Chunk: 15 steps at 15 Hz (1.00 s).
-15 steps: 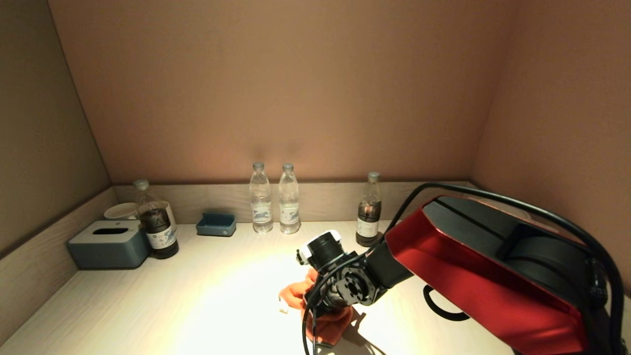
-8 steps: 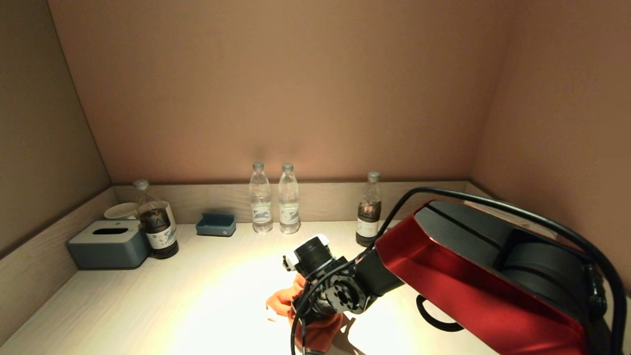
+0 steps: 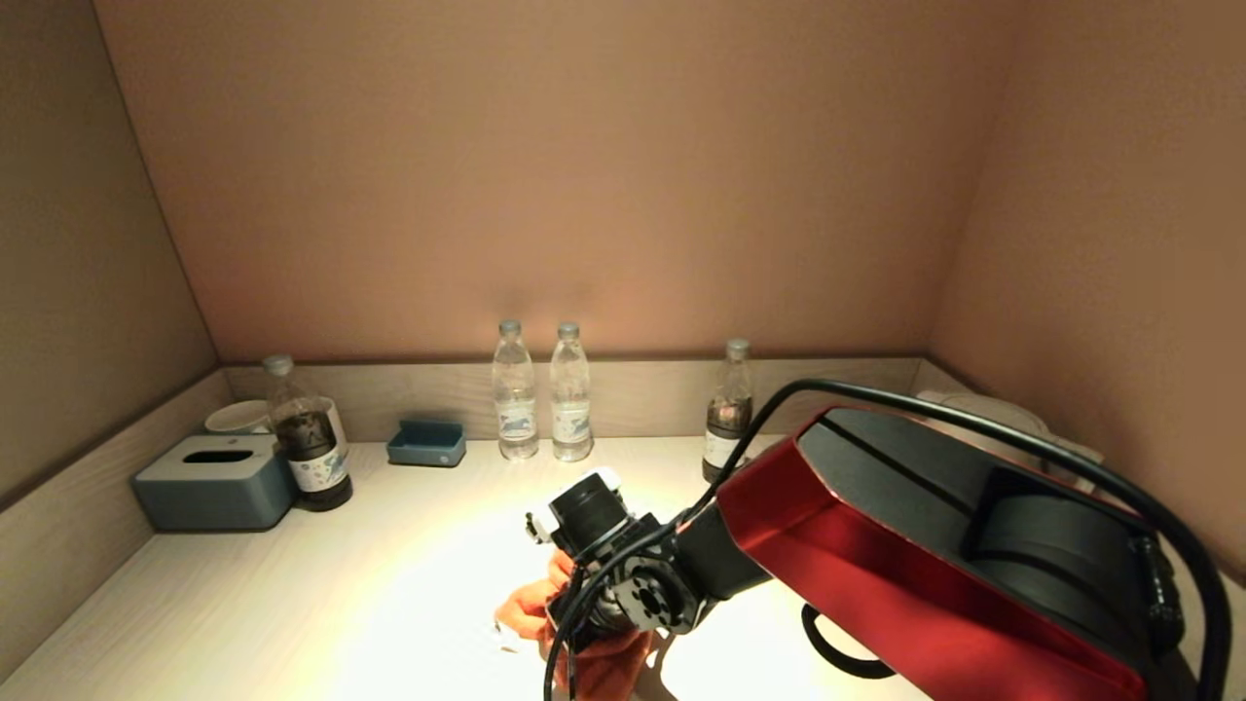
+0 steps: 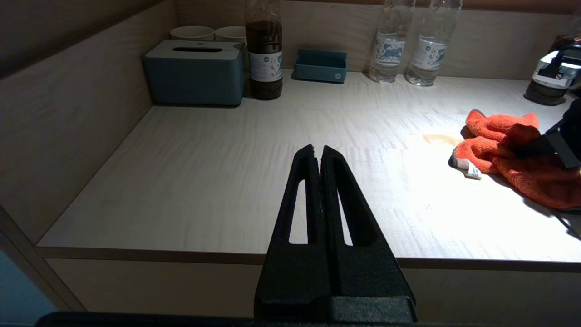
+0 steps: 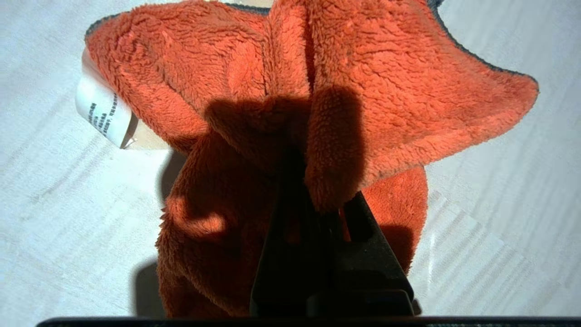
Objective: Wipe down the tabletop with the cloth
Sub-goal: Sweep the stains on the table
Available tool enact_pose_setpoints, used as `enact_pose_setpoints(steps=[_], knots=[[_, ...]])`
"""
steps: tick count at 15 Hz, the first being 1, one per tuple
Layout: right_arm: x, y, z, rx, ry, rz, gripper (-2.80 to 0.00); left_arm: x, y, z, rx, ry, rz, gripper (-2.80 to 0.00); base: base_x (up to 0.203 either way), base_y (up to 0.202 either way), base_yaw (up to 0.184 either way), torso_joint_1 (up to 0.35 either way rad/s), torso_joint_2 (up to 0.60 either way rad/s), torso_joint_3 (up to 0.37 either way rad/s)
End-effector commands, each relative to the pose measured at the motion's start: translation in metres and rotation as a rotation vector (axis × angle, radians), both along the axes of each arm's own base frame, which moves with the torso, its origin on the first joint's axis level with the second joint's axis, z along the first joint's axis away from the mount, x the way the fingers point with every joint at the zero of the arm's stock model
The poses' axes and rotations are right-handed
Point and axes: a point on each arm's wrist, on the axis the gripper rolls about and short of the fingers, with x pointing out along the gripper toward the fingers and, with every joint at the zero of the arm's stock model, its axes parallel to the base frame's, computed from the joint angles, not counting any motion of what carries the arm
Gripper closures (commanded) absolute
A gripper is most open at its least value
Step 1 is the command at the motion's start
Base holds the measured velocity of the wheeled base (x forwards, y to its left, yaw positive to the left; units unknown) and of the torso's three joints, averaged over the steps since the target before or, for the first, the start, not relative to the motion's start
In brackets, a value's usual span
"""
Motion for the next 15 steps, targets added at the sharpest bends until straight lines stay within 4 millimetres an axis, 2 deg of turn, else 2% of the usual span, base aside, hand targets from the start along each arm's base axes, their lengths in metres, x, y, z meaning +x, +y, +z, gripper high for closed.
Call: enact_pose_setpoints(steps=[1, 10, 15], knots=[[-0.004, 0.009, -0.001, 0.0, -0.006, 0.026, 0.0, 0.0, 0.0, 0.0, -0.001, 0.0, 0.0, 0.0, 0.0, 0.0, 0.0, 0.0, 0.0, 0.0], [-0.017, 0.024, -0.001, 0.001, -0.034, 0.103, 0.0, 0.0, 0.0, 0.0, -0.001, 0.0, 0.0, 0.0, 0.0, 0.0, 0.0, 0.0, 0.0, 0.0], [-0.006, 0.036, -0.004, 0.015, -0.083, 0.132, 0.0, 0.0, 0.0, 0.0, -0.001, 0.0, 0.0, 0.0, 0.0, 0.0, 0.0, 0.0, 0.0, 0.0]])
